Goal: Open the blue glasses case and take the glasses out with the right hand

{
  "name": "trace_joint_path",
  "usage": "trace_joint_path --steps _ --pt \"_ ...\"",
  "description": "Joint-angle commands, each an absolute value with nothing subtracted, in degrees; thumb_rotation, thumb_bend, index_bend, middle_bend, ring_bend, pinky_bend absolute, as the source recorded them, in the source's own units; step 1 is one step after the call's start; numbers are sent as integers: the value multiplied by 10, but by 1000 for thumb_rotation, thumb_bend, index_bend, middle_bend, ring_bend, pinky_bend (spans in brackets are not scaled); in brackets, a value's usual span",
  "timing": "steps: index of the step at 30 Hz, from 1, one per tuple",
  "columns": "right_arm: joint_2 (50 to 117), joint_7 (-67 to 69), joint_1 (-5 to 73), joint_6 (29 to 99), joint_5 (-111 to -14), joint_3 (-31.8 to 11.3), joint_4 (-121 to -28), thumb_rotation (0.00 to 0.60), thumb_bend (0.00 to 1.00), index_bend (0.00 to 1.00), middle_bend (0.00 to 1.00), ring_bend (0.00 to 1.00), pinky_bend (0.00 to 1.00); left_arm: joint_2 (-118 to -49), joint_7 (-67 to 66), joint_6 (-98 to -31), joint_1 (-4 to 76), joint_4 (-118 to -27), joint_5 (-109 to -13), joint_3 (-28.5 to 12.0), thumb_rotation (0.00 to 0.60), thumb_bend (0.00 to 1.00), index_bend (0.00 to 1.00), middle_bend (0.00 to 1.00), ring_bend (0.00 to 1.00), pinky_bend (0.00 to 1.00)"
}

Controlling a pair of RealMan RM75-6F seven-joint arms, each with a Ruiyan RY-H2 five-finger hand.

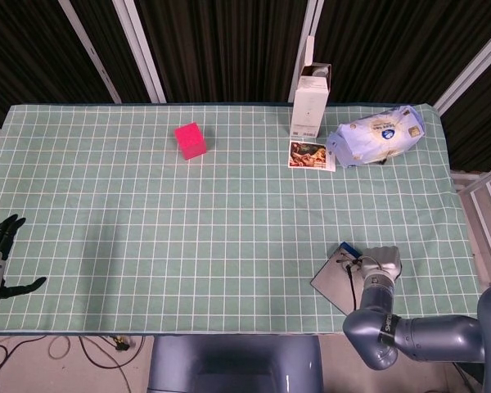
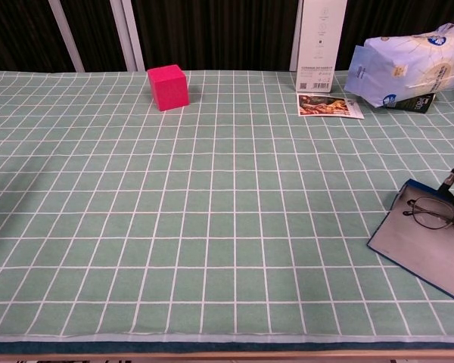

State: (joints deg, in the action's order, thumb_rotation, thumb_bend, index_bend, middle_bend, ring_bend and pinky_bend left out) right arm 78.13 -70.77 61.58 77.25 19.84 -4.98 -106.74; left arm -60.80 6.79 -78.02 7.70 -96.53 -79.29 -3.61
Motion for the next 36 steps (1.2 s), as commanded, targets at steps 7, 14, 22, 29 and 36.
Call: trace_joint_path --steps 7,14,22,29,36 --pt "797 -712 603 760 199 -73 -1031 600 573 277 952 1000 933 -607 71 -781 76 -966 -792 -37 600 0 0 0 0 0" --pt "797 -681 592 780 149 -90 -1052 600 466 244 951 1000 932 -606 71 -781 76 -965 -791 -37 600 0 0 0 0 0" --pt "805 -640 571 795 94 -101 -1054 600 390 223 951 1000 932 -607 71 -781 75 -965 -793 -36 600 0 0 0 0 0" --pt "815 -627 556 792 79 -106 -1034 600 390 222 951 1000 932 -607 70 -781 75 -965 -792 -36 600 0 0 0 0 0" --pt "820 -625 548 806 85 -120 -1032 600 390 215 951 1000 932 -608 69 -781 75 -965 -793 -36 600 0 0 0 0 0"
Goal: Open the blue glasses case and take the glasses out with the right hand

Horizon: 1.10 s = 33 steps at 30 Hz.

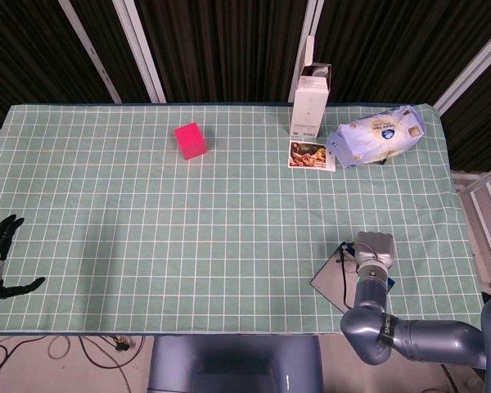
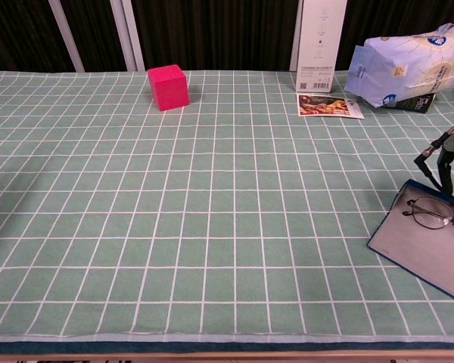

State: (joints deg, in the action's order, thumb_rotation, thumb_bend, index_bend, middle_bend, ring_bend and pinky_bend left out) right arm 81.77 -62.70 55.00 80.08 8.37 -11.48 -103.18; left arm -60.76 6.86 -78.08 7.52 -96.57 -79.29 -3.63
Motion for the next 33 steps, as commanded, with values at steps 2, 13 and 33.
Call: trace_joint_path --steps 2,13,33 --pt "821 -624 546 811 82 -124 -1032 600 390 212 951 1000 932 -608 68 -782 75 -965 -794 -36 600 0 0 0 0 0" --pt "822 -635 534 831 89 -140 -1046 600 389 199 949 1000 932 -607 69 -782 75 -965 -794 -36 600 0 0 0 0 0" --pt "827 -628 508 813 86 -157 -1037 600 399 348 949 1000 932 -607 68 -781 74 -966 -793 -36 600 0 0 0 0 0"
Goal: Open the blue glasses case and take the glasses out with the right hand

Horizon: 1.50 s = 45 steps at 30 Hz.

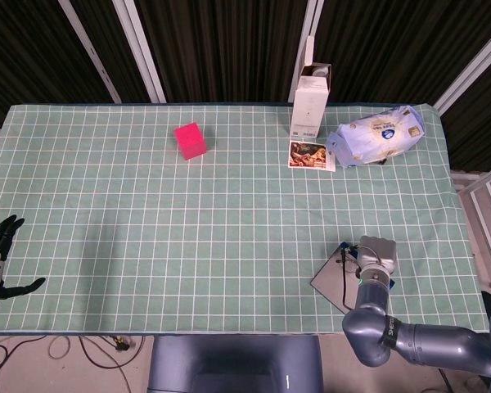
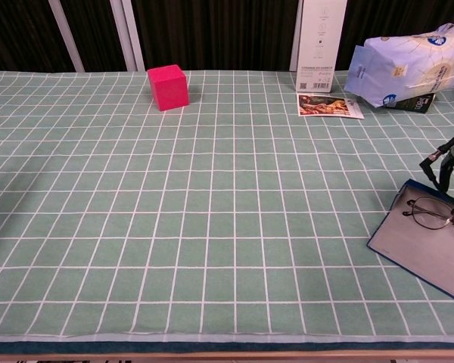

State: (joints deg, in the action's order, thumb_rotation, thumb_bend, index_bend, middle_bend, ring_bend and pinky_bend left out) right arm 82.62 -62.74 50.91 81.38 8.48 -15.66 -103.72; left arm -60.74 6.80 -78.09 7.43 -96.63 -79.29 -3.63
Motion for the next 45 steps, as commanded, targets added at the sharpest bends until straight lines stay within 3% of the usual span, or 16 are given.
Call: trace_joint_path --steps 1,14,45 --pt "827 -630 508 813 87 -158 -1036 600 402 354 949 1000 932 -607 68 -781 74 -966 -793 -36 600 0 0 0 0 0" --pt "829 -638 500 812 89 -163 -1032 600 507 407 949 1000 932 -607 68 -782 73 -967 -792 -37 600 0 0 0 0 0" --pt "831 -642 486 815 77 -157 -1053 600 504 403 943 1000 930 -605 73 -781 72 -970 -791 -37 600 0 0 0 0 0"
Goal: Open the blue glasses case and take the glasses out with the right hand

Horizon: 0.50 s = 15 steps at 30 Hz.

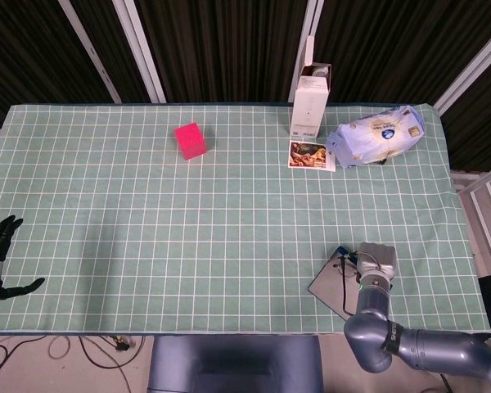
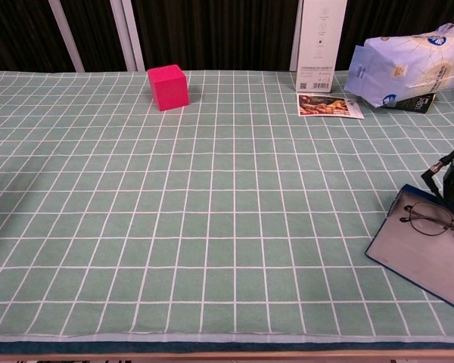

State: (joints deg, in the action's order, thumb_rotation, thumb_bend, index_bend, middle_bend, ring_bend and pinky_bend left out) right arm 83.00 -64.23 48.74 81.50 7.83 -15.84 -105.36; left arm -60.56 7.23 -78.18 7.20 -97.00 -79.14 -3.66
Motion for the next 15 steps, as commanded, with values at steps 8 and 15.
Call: trace_joint_path --steps 8,15 --pt "833 -629 479 808 63 -156 -1047 600 551 435 943 1000 930 -604 76 -779 72 -973 -788 -37 600 0 0 0 0 0" --pt "841 -620 480 801 46 -158 -1042 600 572 488 945 1000 930 -603 78 -780 71 -974 -787 -38 600 0 0 0 0 0"
